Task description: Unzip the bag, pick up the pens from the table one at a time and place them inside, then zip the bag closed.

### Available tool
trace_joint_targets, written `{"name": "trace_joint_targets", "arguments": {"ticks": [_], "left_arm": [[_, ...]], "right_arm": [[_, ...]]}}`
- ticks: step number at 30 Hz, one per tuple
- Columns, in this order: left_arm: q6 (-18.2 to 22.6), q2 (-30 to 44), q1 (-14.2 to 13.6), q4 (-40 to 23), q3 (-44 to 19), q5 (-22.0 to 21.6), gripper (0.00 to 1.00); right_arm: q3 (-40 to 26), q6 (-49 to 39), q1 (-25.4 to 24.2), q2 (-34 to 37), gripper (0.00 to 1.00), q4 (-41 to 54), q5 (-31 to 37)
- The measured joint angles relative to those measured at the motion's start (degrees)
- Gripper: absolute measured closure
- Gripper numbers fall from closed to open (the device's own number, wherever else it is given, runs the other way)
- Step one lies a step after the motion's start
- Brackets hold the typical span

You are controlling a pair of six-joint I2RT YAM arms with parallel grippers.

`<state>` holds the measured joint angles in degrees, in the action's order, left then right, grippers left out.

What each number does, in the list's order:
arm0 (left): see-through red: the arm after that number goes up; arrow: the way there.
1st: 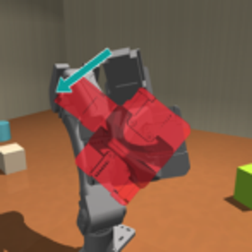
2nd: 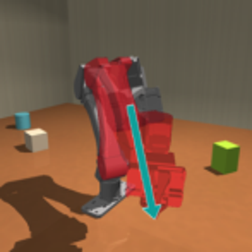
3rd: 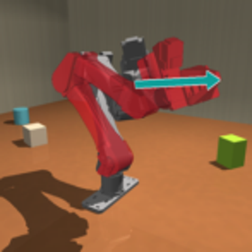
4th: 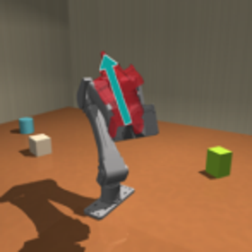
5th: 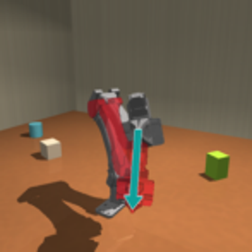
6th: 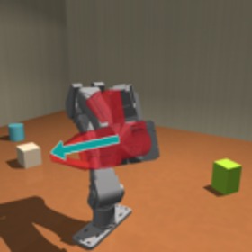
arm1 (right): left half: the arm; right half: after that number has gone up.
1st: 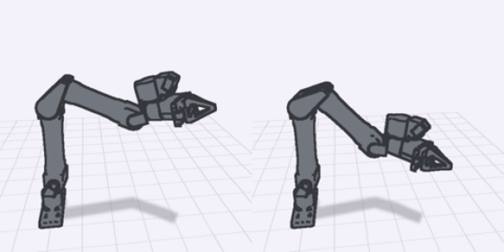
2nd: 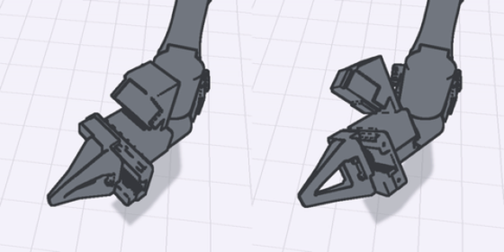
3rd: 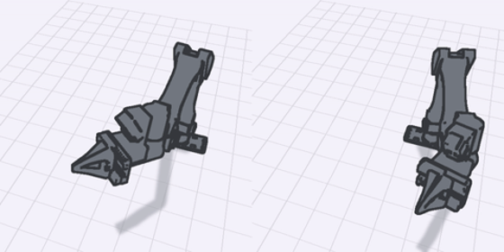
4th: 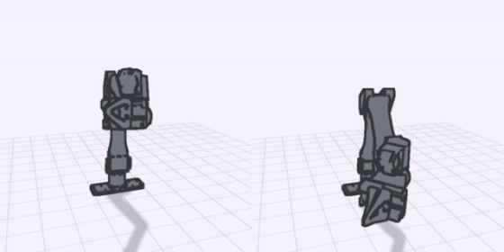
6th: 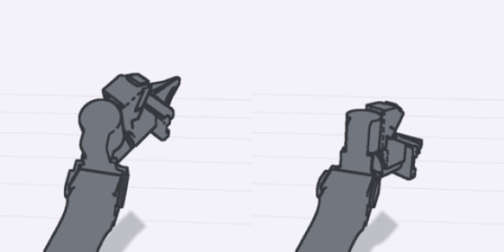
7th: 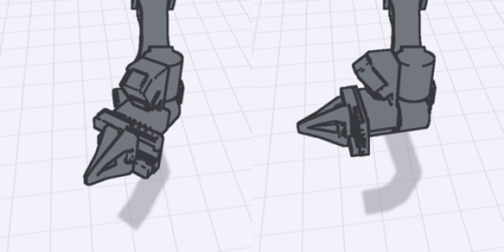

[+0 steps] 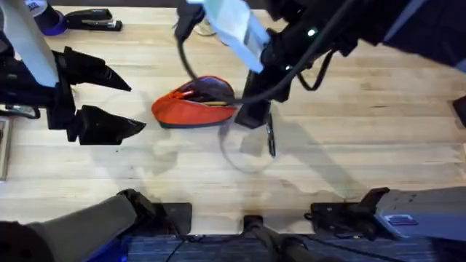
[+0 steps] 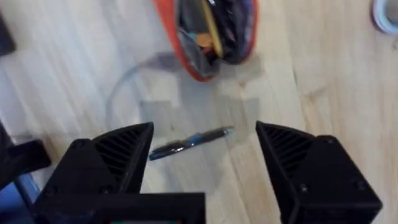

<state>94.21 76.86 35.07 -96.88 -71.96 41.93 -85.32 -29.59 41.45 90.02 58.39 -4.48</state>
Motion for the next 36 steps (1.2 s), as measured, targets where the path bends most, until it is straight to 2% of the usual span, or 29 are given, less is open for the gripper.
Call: {"name": "trace_joint_targets", "arguments": {"ticks": [5, 9, 17, 26, 33, 36], "left_arm": [[0.0, 0.02, 0.0, 0.0, 0.0, 0.0, 0.007], [0.0, 0.0, 0.0, 0.02, 0.0, 0.0, 0.007], [0.0, 0.0, 0.0, 0.04, 0.0, 0.0, 0.007], [0.0, 0.0, 0.0, 0.02, 0.0, 0.0, 0.007], [0.0, 0.0, 0.0, 0.04, 0.0, 0.0, 0.007], [-0.02, 0.0, 0.0, 0.04, 0.0, 0.0, 0.008]], "right_arm": [[0.12, 1.32, -3.24, -1.76, 0.003, -0.11, 0.67], [3.46, 3.54, -6.4, -6.66, 0.004, -2.96, 0.71], [13.05, 10.68, -7.19, -13.11, 0.003, -7.76, 0.85], [20.7, 25.85, -7.19, -15.79, 0.003, -8.79, 1.1], [23.48, 42.29, -7.19, -14.63, 0.003, -9.1, 7.84], [23.89, 46.7, -7.19, -13.07, 0.003, -10.26, 9.31]]}}
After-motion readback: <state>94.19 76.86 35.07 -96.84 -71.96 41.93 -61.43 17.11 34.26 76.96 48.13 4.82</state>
